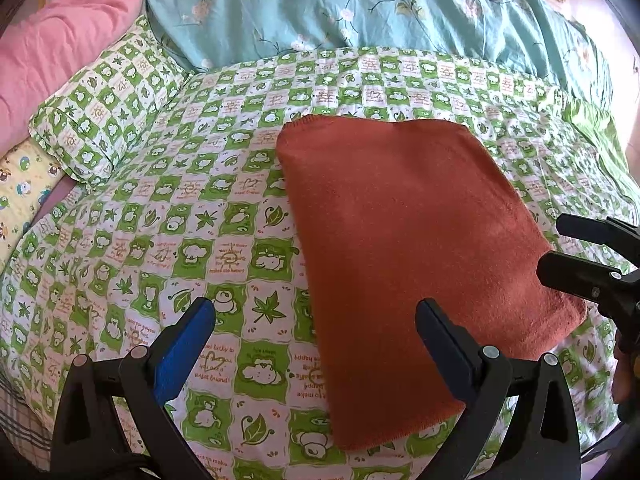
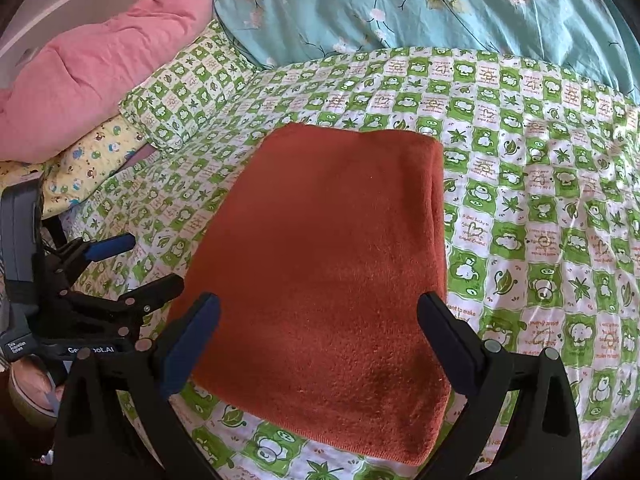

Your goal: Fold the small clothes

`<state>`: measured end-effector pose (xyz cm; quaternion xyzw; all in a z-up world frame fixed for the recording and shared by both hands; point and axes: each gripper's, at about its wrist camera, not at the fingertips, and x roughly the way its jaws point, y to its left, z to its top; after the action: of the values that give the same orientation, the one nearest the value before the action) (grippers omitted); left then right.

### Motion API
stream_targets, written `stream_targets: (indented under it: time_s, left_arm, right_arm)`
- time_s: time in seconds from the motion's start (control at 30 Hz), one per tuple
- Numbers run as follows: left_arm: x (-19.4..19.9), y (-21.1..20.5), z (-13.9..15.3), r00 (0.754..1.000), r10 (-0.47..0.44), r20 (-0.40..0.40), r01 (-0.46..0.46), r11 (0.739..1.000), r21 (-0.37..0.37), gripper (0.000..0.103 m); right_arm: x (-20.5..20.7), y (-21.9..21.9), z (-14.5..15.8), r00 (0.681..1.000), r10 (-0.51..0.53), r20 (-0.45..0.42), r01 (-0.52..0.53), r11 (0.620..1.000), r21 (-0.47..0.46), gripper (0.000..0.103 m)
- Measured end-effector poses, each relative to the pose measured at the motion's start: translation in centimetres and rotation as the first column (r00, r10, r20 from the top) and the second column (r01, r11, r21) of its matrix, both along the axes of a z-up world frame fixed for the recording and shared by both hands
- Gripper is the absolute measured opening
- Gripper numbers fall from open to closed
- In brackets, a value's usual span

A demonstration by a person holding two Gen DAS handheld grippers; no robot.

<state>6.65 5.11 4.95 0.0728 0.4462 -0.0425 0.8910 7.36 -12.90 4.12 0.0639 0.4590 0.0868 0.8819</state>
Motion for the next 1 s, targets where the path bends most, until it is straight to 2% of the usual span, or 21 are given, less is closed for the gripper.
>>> stream_targets:
  time_s: [1.0]
  left_arm:
    - [0.58,-0.28,0.42,1.0,-0.006,0.001,0.006,1.0,-0.01,0.1]
  right_arm:
    - [0.39,-0.66,0.03,1.0,-0.002,-0.002,0.002,1.0,0.004,0.099]
